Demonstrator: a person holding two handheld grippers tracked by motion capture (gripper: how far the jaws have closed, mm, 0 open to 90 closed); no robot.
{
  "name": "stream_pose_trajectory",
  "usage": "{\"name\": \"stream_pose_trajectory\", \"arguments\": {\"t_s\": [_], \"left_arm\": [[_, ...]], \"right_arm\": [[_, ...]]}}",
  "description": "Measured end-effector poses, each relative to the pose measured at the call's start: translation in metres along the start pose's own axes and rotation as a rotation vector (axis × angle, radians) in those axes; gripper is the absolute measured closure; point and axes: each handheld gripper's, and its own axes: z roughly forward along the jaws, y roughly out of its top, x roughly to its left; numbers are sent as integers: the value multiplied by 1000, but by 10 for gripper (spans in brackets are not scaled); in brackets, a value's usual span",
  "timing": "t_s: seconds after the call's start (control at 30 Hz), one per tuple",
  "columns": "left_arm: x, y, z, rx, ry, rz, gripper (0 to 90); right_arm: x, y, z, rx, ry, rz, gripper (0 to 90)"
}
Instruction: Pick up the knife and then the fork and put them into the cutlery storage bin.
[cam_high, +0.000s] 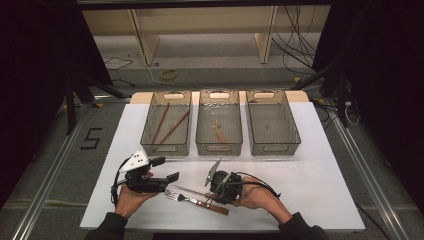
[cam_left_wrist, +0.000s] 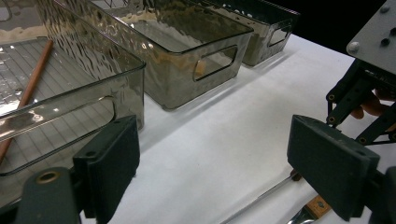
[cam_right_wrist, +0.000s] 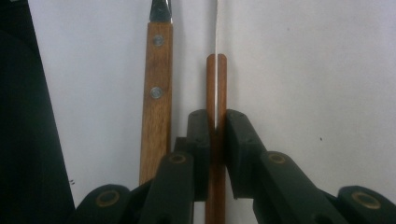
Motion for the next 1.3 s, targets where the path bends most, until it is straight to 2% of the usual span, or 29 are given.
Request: {"name": "stream_pose_trajectory", "arguments": {"t_s": [0.13, 0.2, 0.43, 0.67, 0.9, 1.13, 1.2, 1.23, 1.27, 1.3], "left_arm": [[0, 0, 0, 0, 0, 0, 165], [0, 0, 0, 1, 0, 4, 165], [0, 0, 0, 0, 1, 1, 165], [1, 0, -1, -9, 8, 1, 166], [1, 0, -2, -16, 11, 2, 165], [1, 0, -2, -16, 11, -3, 166], [1, 0, -1, -15, 11, -3, 165], [1, 0, -1, -15, 11, -3, 166], [1, 0, -1, -12, 11, 0, 165], [1, 0, -1, -15, 11, -3, 165]], "right_arm": [[-3, 0, -5, -22, 0, 7, 815], [-5, -1, -7, -44, 6, 27, 815], [-11, -4, -13, -55, 9, 71, 816], [-18, -6, -20, -100, 26, 119, 816], [-25, -12, -37, -163, 33, 150, 816], [-34, -19, -57, -223, 7, 190, 816], [-41, -25, -67, -260, -9, 213, 816], [-41, -25, -67, -260, -9, 213, 816], [-46, -29, -73, -279, -11, 244, 816], [-48, -31, -76, -288, -18, 251, 816]]}}
